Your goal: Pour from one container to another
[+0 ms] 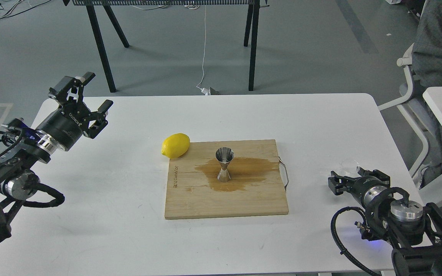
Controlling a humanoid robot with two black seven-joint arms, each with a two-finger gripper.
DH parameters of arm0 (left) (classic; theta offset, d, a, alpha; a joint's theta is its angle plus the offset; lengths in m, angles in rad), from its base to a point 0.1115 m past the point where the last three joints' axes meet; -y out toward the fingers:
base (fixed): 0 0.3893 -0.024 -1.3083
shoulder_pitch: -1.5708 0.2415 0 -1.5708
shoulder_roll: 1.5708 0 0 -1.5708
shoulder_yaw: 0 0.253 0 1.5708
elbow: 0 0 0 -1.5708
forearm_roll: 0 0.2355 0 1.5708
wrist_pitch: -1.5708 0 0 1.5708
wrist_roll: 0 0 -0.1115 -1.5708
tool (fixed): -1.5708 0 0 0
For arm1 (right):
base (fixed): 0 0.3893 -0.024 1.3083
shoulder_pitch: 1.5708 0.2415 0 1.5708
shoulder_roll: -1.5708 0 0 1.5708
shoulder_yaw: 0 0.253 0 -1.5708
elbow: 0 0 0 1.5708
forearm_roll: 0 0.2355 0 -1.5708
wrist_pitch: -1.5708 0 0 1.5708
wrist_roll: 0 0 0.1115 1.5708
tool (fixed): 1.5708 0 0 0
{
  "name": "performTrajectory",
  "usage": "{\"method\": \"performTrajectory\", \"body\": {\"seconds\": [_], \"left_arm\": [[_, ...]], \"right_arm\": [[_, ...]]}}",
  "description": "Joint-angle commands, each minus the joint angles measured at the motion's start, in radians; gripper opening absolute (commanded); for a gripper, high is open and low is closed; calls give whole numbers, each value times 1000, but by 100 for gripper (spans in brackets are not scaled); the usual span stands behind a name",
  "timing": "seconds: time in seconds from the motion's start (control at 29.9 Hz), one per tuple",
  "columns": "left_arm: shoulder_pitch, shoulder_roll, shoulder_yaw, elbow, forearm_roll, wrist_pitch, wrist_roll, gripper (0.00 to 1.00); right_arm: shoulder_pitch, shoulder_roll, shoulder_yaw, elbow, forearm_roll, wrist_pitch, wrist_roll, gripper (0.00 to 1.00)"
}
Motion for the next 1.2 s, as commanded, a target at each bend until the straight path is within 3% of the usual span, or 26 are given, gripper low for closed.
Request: {"method": "performTrajectory", "body": {"seconds": [0.0, 0.17, 0.5, 0.67, 0.73, 0.9, 1.17], "left_arm": [[0, 0, 0, 0, 1, 0, 0, 93], [0, 0, 0, 3, 1, 0, 0, 93], [0, -5, 2, 21, -1, 0, 0, 93], [2, -6, 2, 23, -1, 0, 0, 93], [2, -6, 2, 23, -1, 0, 0, 93], [2, -5, 2, 29, -2, 0, 0, 93], [9, 0, -3, 29, -19, 0, 0, 94]], "right_arm": [[-12, -8, 8, 18, 2, -1, -1, 99], [-79, -28, 13, 119, 2, -7, -1, 99], [-218, -120, 31, 399, 3, -164, -3, 99], [-256, -195, 45, 536, 0, -157, -18, 99], [-233, -212, 46, 535, -3, -76, -18, 100], [-121, -215, 50, 441, -15, 275, -40, 100], [127, -217, -1, 92, -47, 763, -234, 100]]}}
